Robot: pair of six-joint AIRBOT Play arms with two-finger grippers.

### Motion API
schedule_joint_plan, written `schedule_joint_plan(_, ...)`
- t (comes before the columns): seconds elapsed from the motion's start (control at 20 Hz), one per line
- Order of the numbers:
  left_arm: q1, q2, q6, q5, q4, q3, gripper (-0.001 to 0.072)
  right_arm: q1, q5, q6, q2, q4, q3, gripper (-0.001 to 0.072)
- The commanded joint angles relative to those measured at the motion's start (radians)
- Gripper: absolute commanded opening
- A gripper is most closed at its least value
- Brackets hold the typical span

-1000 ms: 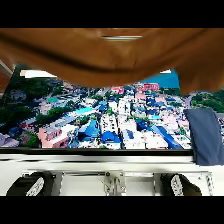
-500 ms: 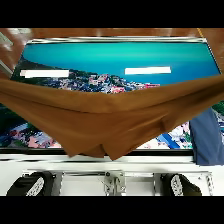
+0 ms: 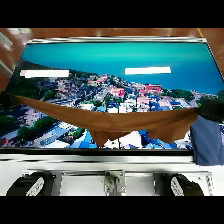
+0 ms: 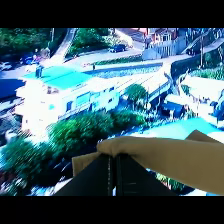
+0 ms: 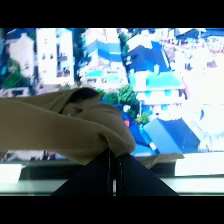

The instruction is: Fold the shirts.

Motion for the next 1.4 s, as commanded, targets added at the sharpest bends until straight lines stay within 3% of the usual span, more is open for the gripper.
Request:
schedule_joint_plan(0.0,0.001,-0.084,-0.028,0.19,-0.071,-0.04,0.0037,0.08,-0.36,0.045,-0.117,-0.121,-0.072,0.0062)
schedule_joint_plan(0.15,0.0,-0.216,-0.028,0.372,-0.237,-0.04,0.0037,0.086,-0.558,0.079,-0.288,-0.014,-0.072,0.0062)
schedule_joint_plan(0.4,-0.014,-0.497,-0.028,0.579,-0.465,-0.04,0.0038,0.112,-0.671,0.076,-0.568,0.18,-0.072,0.0062)
schedule_joint_plan(0.65,-0.035,-0.717,-0.028,0.554,-0.649,-0.04,0.0042,0.167,-0.701,0.076,-0.693,0.184,-0.072,0.0062)
schedule_joint_plan(0.7,-0.035,-0.731,-0.027,0.535,-0.671,-0.039,0.0105,0.175,-0.701,0.076,-0.694,0.183,-0.072,0.0062)
schedule_joint_plan(0.8,-0.014,-0.725,-0.004,0.48,-0.668,-0.034,0.0365,0.177,-0.69,0.076,-0.691,0.188,-0.072,0.0063)
schedule_joint_plan(0.85,0.018,-0.718,0.023,0.41,-0.665,-0.018,0.0401,0.177,-0.668,0.071,-0.688,0.183,-0.072,0.0063)
schedule_joint_plan(1.1,0.236,-0.67,0.131,0.003,-0.665,0.018,0.0398,0.177,-0.551,0.023,-0.689,0.128,-0.072,0.0063)
schedule_joint_plan(1.15,0.259,-0.66,0.146,-0.068,-0.665,-0.01,0.0453,0.177,-0.541,0.022,-0.689,0.113,-0.072,0.0063)
schedule_joint_plan(1.2,0.27,-0.651,0.144,-0.109,-0.666,-0.055,0.0677,0.177,-0.536,0.022,-0.689,0.096,-0.072,0.0063)
schedule_joint_plan(1.25,0.269,-0.641,0.142,-0.117,-0.674,-0.109,0.0719,0.177,-0.534,0.022,-0.689,0.087,-0.072,0.0063)
schedule_joint_plan(1.35,0.236,-0.623,0.169,-0.055,-0.72,-0.234,0.0719,0.177,-0.534,0.022,-0.689,0.084,-0.072,0.0063)
